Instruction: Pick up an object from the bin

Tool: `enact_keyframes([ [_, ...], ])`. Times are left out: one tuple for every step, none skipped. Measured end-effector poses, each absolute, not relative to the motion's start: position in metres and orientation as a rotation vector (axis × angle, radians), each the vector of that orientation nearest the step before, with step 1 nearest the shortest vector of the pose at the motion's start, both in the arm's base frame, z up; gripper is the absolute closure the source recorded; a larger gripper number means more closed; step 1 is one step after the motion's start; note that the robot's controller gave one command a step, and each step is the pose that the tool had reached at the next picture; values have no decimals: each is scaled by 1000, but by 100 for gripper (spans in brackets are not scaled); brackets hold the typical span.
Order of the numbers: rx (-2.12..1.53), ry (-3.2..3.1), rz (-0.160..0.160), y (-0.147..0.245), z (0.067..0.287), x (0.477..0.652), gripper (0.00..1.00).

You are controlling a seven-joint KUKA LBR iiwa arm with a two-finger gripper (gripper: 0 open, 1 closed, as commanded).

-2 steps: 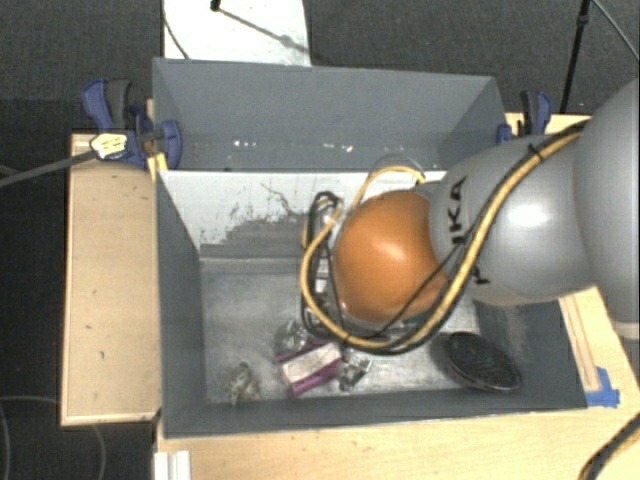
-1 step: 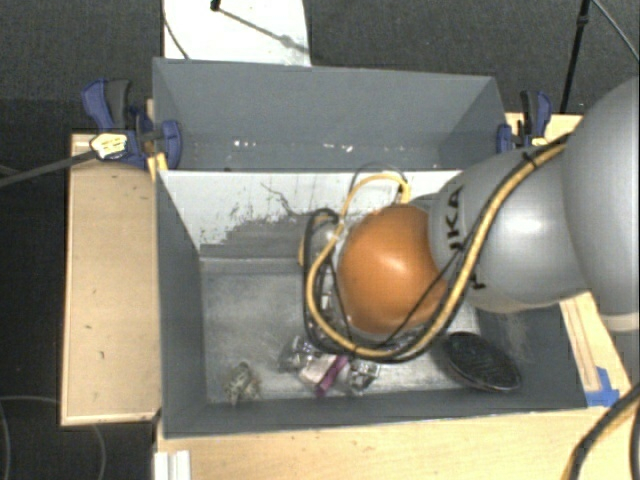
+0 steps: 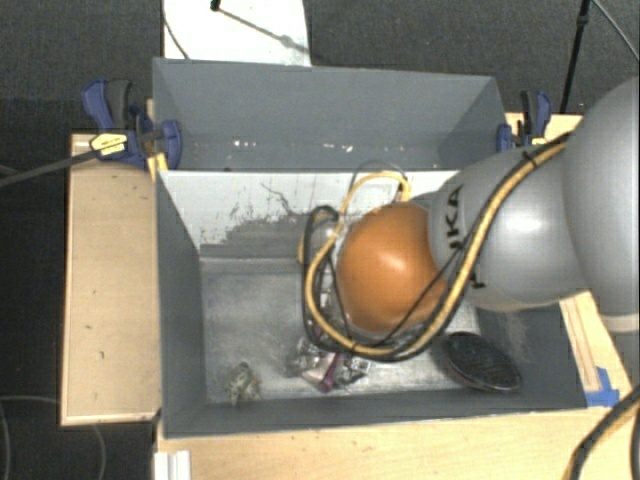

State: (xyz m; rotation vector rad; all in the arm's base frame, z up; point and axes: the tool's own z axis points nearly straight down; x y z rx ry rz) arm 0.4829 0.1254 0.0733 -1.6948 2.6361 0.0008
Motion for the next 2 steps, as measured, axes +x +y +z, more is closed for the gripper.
enact_keyframes([
  [-1729, 2612, -3, 131, 175, 486, 100],
  [-1707, 2629, -1, 132, 221, 487, 100],
])
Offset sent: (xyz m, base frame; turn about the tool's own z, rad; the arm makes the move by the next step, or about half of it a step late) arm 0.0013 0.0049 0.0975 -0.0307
